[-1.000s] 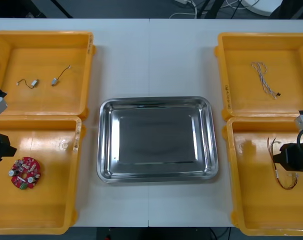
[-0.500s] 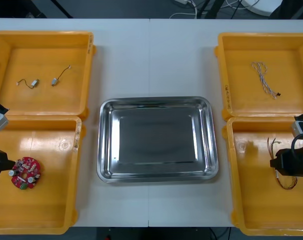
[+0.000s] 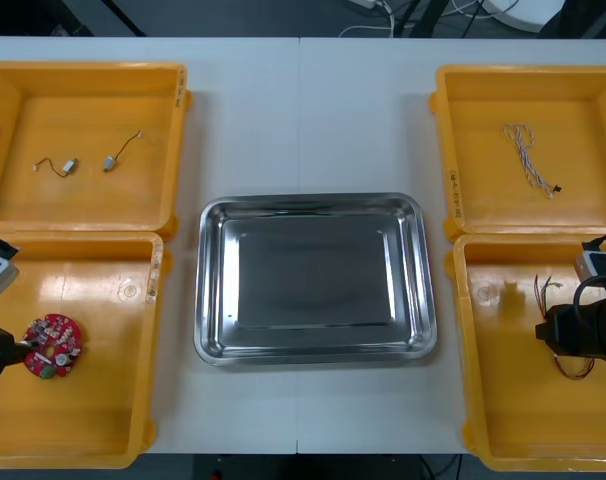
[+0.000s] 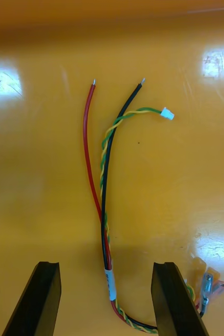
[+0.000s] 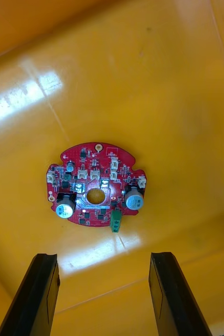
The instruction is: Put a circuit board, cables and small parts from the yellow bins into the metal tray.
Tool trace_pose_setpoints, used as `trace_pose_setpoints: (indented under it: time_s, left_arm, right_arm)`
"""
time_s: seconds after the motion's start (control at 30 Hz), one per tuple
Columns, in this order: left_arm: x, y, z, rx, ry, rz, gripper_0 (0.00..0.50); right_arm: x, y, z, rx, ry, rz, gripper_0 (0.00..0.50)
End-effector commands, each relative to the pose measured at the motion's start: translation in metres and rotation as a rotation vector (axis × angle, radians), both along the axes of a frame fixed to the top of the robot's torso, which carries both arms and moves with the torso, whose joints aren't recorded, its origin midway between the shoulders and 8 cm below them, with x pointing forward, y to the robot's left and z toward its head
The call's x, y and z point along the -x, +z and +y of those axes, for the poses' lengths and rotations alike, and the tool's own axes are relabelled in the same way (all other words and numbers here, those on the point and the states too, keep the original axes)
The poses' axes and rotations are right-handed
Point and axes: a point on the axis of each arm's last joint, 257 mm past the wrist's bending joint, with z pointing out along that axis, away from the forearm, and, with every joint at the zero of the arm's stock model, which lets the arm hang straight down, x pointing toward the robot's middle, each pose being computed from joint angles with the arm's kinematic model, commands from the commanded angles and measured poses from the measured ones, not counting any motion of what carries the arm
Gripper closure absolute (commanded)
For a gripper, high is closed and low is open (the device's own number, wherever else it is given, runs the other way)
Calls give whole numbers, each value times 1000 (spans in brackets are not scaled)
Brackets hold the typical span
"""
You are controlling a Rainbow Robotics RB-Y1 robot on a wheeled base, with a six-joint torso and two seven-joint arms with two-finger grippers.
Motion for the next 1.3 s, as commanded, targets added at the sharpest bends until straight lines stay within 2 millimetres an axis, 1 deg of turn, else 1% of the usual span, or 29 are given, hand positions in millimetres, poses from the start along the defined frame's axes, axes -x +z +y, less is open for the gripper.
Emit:
trace_pose_setpoints:
  time_s: [0.03,0.13,0.2,0.23,0.27,0.37,0.5,0.7,0.8,0.83,0.87,0.9,0.93,1.2,1.3]
  left_arm:
    - [8,-12,0,-83,-113,-4,0]
    - [8,-19,-1,-84,-114,-8,0]
    - [8,-28,-3,-73,-113,-2,0]
    - [8,-28,-3,-73,-113,-2,0]
    - [7,-35,-1,-67,-106,-2,0]
    - [5,-46,3,-64,-100,-13,0]
    - [10,-55,8,-69,-97,1,0]
    - [17,-65,5,-62,-99,6,0]
    - [17,-70,7,-66,-99,6,0]
    - [18,-73,6,-65,-100,7,0]
    - [17,-74,7,-65,-100,4,0]
    - [16,-76,7,-65,-100,-3,0]
    - [16,-77,6,-65,-101,-3,0]
    - [15,-89,8,-70,-104,-15,0]
    - [13,-92,9,-67,-103,-21,0]
  right_arm:
    - [11,-15,3,22,35,15,0]
    - [13,-19,2,30,35,14,0]
    - [12,-25,1,29,32,15,0]
    - [12,-25,1,29,32,15,0]
    - [11,-29,1,29,30,12,0]
    - [9,-33,1,30,31,6,0]
    - [10,-35,2,28,27,8,0]
    - [11,-37,2,35,32,13,0]
    - [11,-38,3,35,33,13,213]
    - [12,-38,3,38,34,14,331]
    - [11,-37,3,36,31,12,395]
    - [12,-38,4,33,31,14,483]
    - [11,-38,3,35,28,13,500]
    - [5,-32,2,33,26,-4,500]
    - [2,-26,2,32,27,-6,500]
